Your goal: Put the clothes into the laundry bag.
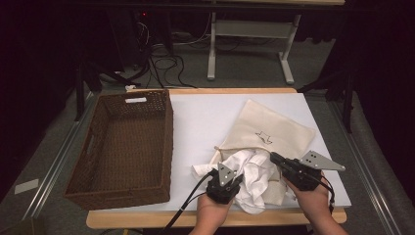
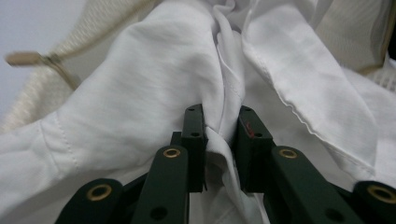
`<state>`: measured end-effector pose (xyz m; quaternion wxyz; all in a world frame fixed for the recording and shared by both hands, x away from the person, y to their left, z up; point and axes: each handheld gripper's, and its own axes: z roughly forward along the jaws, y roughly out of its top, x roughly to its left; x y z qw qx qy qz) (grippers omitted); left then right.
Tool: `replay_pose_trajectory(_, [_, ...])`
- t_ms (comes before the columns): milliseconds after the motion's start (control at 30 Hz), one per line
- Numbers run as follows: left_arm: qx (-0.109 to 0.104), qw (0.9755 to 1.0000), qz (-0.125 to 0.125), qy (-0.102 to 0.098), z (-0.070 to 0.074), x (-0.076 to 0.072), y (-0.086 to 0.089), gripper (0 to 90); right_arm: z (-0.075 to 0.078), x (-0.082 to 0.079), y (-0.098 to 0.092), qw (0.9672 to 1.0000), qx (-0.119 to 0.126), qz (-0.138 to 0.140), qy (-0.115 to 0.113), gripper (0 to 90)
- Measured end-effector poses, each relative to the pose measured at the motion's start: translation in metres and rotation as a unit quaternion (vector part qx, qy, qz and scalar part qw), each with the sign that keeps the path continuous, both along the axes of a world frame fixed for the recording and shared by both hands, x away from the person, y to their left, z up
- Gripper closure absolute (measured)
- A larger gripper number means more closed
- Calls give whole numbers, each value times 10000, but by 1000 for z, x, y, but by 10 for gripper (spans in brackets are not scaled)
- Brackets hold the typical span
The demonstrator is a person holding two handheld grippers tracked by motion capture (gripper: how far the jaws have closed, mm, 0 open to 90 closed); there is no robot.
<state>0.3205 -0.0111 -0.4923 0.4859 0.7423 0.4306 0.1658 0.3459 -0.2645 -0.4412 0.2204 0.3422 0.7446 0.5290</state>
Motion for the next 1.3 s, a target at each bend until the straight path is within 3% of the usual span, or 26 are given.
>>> replay_pose_trajectory(167, [-164, 9996, 135, -158, 14, 12, -7, 782, 0, 1, -1, 10000, 33, -21, 22, 883])
replay_pose_trajectory(333, [-195, 9986, 349, -340, 18, 25, -25, 789, 1, 1, -3, 9999, 111, -25, -16, 884])
replay_pose_trajectory(433, [-318, 9974, 477, -438, 20, 28, -28, 796, 3, 2, -3, 9999, 136, -8, -42, 883])
replay_pose_trajectory(567, [-302, 9966, 558, -531, 23, 22, -19, 798, 3, 3, 0, 9998, 191, 60, -48, 884])
replay_pose_trajectory(667, [-276, 9956, 679, -588, 26, 12, -2, 798, 2, 4, 9, 9996, 199, 199, -28, 883])
replay_pose_trajectory(833, [-124, 9947, 709, -728, 34, -5, 13, 798, -1, -1, 25, 9991, 46, 421, -50, 883])
replay_pose_trajectory(1033, [-89, 9937, 574, -953, 26, -2, -15, 795, -1, -3, 27, 9993, 29, 377, -67, 883])
replay_pose_trajectory(1200, [-178, 9950, 581, -797, 6, 21, -43, 790, 0, -1, 19, 9994, 96, 333, -19, 883])
replay_pose_trajectory(1300, [-106, 9945, 620, -835, -2, 33, -52, 778, 0, -2, 16, 9994, 127, 333, -17, 882])
